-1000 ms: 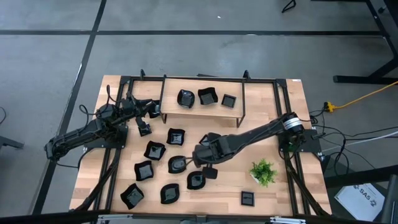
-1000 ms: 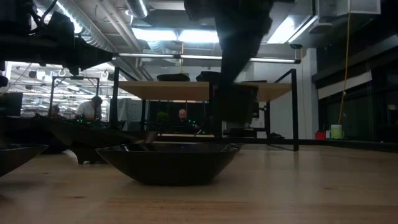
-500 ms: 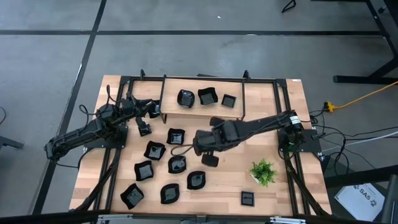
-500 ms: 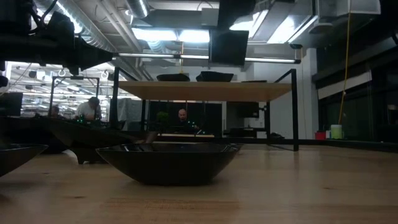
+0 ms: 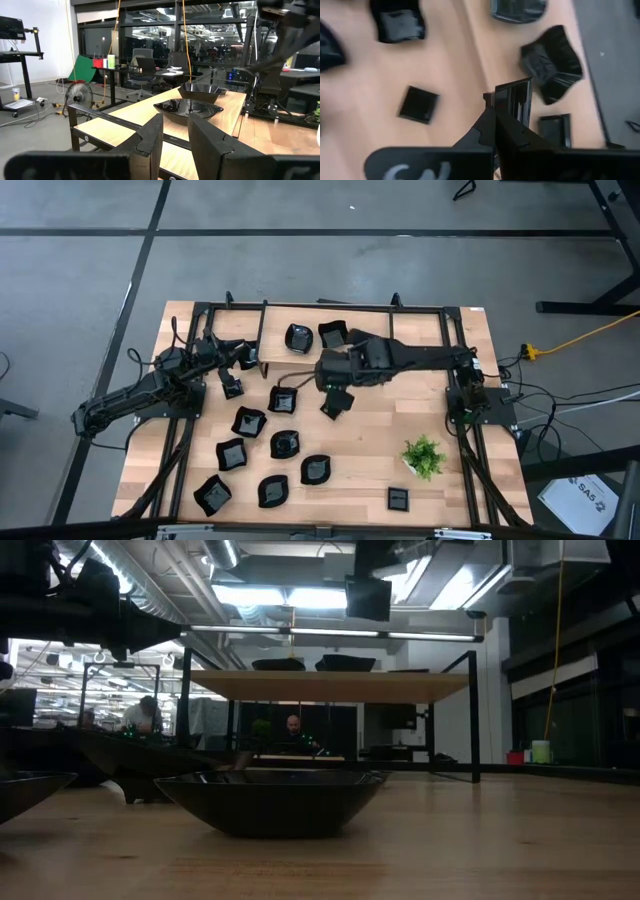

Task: Pick & Place Mini shaped plates
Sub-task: Stack the square plate on top of the square plate on the shelf

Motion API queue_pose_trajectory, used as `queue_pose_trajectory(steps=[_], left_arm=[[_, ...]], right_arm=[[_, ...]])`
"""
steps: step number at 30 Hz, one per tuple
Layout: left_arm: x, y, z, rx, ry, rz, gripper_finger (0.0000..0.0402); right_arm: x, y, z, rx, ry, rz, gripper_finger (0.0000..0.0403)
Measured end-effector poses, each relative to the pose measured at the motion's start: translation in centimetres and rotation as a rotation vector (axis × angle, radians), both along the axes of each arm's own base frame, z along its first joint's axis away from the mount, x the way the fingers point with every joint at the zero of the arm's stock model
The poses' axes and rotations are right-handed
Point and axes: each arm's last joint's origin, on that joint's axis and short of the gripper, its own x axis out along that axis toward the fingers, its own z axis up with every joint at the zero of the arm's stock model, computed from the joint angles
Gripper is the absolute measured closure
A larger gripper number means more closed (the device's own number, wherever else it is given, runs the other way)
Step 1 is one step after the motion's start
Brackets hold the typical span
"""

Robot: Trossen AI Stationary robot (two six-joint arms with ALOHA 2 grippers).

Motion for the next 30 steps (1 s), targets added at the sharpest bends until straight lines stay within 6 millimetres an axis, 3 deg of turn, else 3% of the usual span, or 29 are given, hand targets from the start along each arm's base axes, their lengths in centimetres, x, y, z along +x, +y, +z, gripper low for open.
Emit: queue_pose_trajectory(steps=[12, 23, 30], left_arm=[[0.0, 0.0, 0.0, 0.0, 0.0, 0.0, 0.0315], [0.0, 0.0, 0.0, 0.0, 0.0, 0.0, 0.0315], [0.0, 0.0, 0.0, 0.0, 0.0, 0.0, 0.0315]], right_arm=[[0.2, -3.6, -2.8, -0.044, 0.146, -0.051, 0.0402], [-4.3, -5.3, -3.2, -0.074, 0.161, -0.214, 0.0402], [-4.0, -5.8, -5.4, -0.088, 0.197, -0.17, 0.0402]])
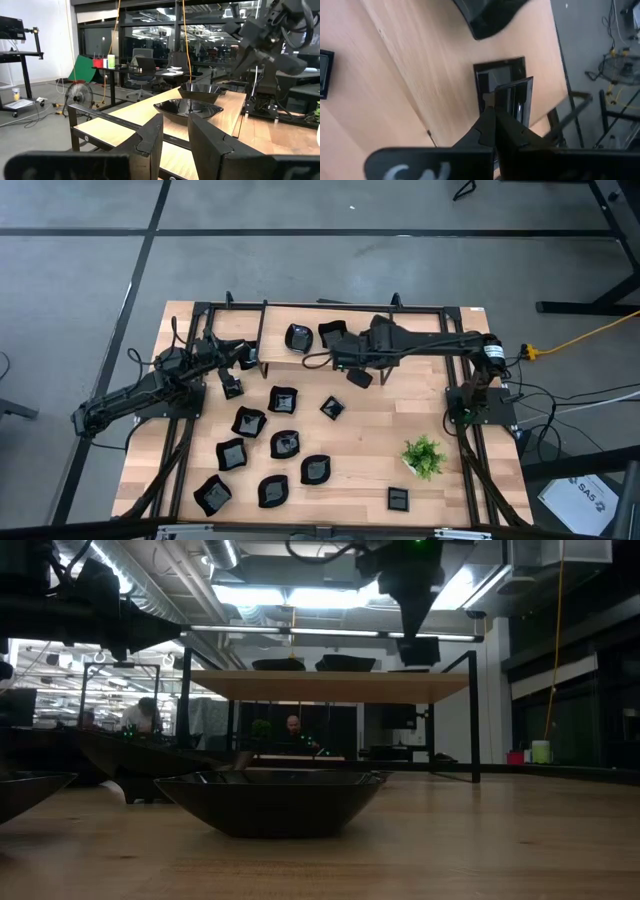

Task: Pick & Place Mini shaped plates
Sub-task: Stack the square plate on top of the square plate on the shelf

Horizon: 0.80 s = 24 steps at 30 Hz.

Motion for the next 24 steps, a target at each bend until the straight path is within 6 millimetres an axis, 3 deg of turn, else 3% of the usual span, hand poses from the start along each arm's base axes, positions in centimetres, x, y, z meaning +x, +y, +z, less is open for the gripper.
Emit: queue_pose_trajectory(steps=[24], left_arm=[[0.0, 0.0, 0.0, 0.0, 0.0, 0.0, 0.0315]], right_arm=[[0.3, -2.5, -0.1, 0.029, 0.014, 0.051, 0.0392]])
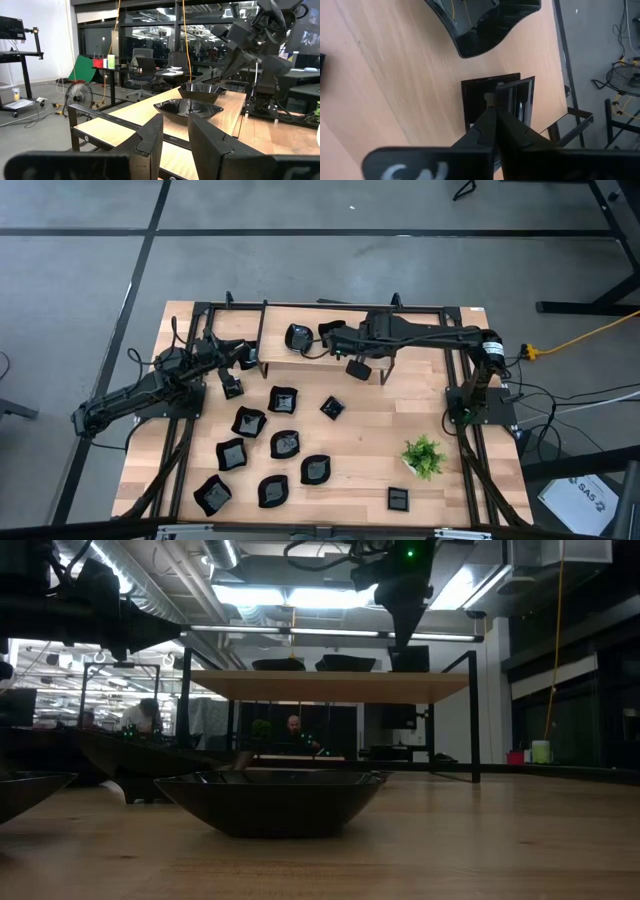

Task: Pick & Place Mini shaped plates
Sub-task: Stack the square plate on top of the square plate on the shelf

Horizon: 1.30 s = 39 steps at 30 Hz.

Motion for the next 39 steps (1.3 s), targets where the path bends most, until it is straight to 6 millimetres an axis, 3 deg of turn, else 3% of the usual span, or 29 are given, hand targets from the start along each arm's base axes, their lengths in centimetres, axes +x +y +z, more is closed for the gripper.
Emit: queue_pose_trajectory(steps=[15, 31, 39], left_arm=[[0.0, 0.0, 0.0, 0.0, 0.001, 0.0, 0.0315], [0.0, 0.0, 0.0, 0.0, 0.0, 0.0, 0.0315], [0.0, 0.0, 0.0, 0.0, 0.0, 0.0, 0.0315]], right_arm=[[0.0, -0.1, 0.0, 0.001, 0.006, 0.01, 0.0389], [0.0, -0.1, 0.0, 0.016, -0.05, -0.075, 0.0293], [0.3, 1.7, -0.3, 0.333, -0.081, -0.035, 0.0286]])
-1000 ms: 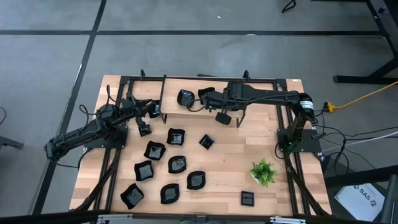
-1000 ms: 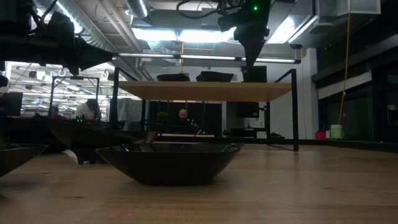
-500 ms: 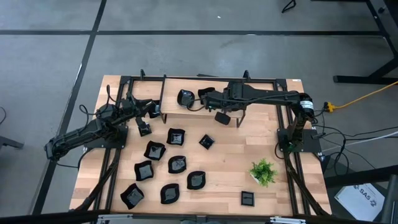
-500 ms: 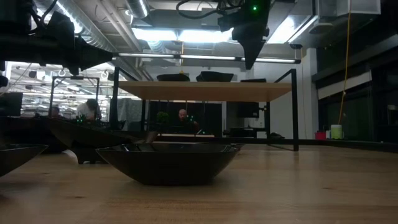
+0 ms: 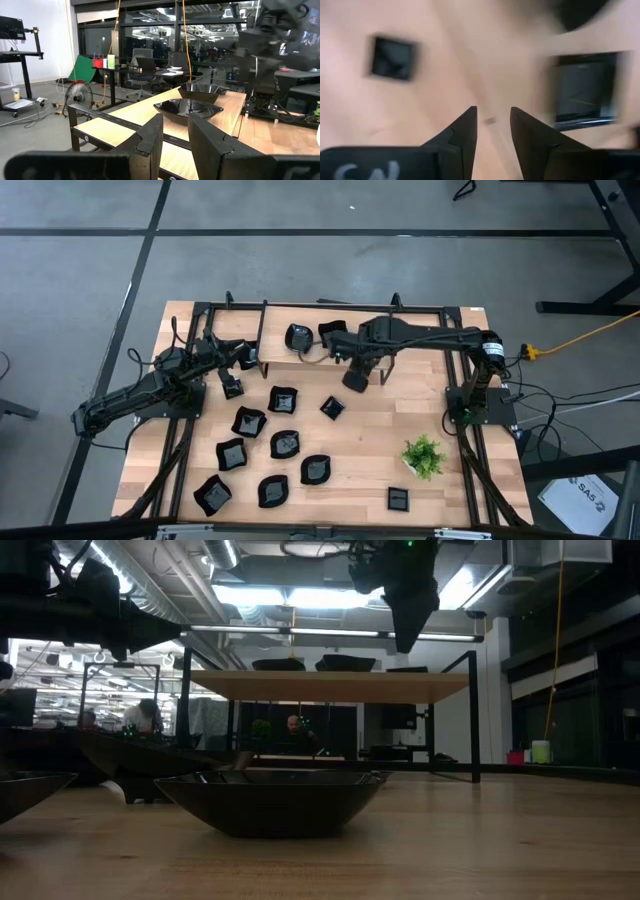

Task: Pick & Place Mini shaped plates
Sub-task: Stack the square plate on top of the square plate on the shelf

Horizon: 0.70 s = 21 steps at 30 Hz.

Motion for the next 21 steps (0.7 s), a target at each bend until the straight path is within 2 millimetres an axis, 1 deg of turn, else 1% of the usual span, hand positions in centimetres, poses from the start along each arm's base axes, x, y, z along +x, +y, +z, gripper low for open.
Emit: queue_pose_trajectory(steps=[2, 5, 11, 21], left_arm=[[0.0, 0.0, 0.0, 0.0, 0.0, 0.0, 0.0315], [0.0, 0.0, 0.0, 0.001, 0.0, 0.0, 0.0315], [0.0, 0.0, 0.0, 0.0, 0.001, 0.0, 0.0315], [0.0, 0.0, 0.0, 0.0, 0.0, 0.0, 0.0315]], right_arm=[[0.1, 1.0, 0.0, 0.045, 0.001, 0.033, 0.0286], [-0.1, 2.6, -0.1, 0.058, 0.027, 0.086, 0.0286], [-0.8, 6.2, -0.1, 0.043, 0.091, 0.19, 0.0286], [-1.7, 12.4, -0.1, 0.009, 0.078, 0.409, 0.0286]])
